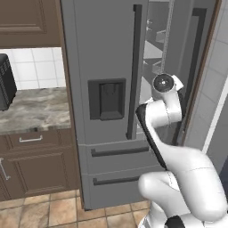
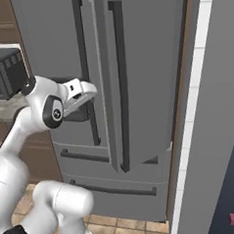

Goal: Retrieve the sausage and cheese from the fridge and place them on the cutting board on the counter.

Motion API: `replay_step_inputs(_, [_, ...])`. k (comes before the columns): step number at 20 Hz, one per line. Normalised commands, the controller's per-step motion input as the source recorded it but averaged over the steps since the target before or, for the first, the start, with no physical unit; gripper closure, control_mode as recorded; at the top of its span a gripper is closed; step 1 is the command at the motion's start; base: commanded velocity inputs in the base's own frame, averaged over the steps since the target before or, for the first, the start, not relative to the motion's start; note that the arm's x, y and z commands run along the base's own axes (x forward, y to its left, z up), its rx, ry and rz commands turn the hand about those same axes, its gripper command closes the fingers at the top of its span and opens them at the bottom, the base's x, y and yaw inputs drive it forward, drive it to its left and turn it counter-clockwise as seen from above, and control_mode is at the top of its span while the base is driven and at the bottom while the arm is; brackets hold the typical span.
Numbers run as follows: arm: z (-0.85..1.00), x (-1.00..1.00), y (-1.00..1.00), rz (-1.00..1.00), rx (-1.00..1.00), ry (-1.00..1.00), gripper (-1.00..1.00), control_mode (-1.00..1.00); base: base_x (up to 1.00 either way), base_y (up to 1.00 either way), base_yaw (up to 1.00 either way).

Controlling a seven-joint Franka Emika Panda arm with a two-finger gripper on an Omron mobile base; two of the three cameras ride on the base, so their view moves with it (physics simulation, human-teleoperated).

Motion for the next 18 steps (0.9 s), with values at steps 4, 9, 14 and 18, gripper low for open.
replay_step_inputs(4, [0.41, 0.42, 0.67, -0.31, -0.23, 0.18, -1.0, -1.0, 0.0, 0.0, 0.0])
replay_step_inputs(9, [0.07, 0.68, 0.14, -0.21, -0.17, 0.03, -1.0, -1.0, 0.0, 0.0, 0.0])
replay_step_inputs(14, [-0.07, 0.54, -0.44, -0.14, 0.0, 0.0, -1.0, -1.0, 0.0, 0.0, 0.0])
replay_step_inputs(18, [0.0, 0.19, -0.29, 0.0, 0.0, -0.03, -1.0, -1.0, 0.0, 0.0, 0.0])
